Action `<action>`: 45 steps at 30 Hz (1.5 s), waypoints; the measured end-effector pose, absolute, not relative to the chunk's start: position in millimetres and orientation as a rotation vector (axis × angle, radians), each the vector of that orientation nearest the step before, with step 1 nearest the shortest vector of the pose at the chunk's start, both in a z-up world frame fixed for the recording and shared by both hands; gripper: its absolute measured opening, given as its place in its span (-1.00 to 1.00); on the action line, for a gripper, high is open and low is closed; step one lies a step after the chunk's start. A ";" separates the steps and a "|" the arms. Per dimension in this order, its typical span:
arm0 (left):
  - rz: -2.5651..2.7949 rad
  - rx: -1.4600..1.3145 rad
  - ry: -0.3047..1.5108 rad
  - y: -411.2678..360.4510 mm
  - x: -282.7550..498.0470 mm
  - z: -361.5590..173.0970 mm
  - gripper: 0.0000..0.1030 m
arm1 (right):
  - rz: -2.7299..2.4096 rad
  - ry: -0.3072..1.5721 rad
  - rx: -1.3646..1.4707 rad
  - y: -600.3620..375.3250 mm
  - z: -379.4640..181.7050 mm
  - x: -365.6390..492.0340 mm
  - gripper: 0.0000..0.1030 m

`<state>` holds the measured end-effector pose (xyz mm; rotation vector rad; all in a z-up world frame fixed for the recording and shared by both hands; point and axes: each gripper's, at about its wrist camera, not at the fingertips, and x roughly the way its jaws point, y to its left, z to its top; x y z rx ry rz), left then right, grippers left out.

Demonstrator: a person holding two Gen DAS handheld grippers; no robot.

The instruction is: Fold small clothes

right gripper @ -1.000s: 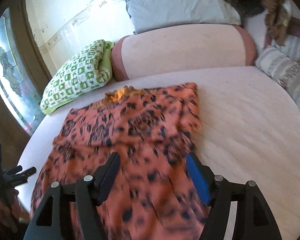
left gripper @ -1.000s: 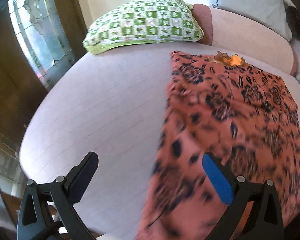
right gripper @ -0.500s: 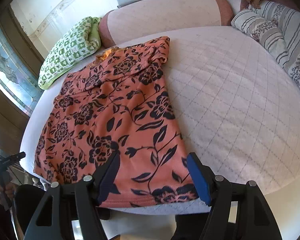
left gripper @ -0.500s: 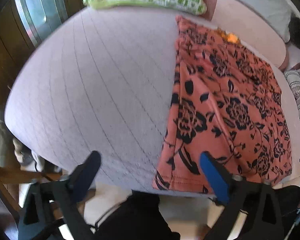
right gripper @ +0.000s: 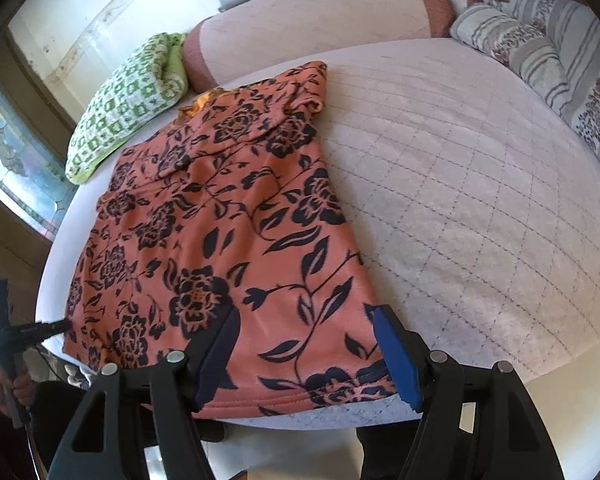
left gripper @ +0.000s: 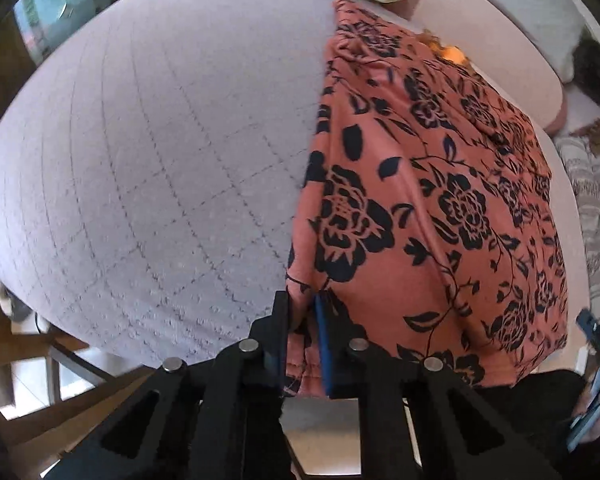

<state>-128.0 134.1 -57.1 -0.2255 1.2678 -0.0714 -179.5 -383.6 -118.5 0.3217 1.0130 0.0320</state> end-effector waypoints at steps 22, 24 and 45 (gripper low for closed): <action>-0.232 -0.226 1.255 107.4 -106.8 -59.6 -0.84 | -0.053 1.126 0.229 -379.2 -154.8 -152.8 0.23; -0.236 -0.239 1.259 112.9 -108.0 -58.2 -0.84 | -0.032 1.128 0.137 -363.1 -153.7 -154.0 -0.27; -0.442 -0.438 1.024 151.0 57.0 71.5 -0.90 | 0.321 0.841 0.584 -393.1 -22.4 8.1 -0.84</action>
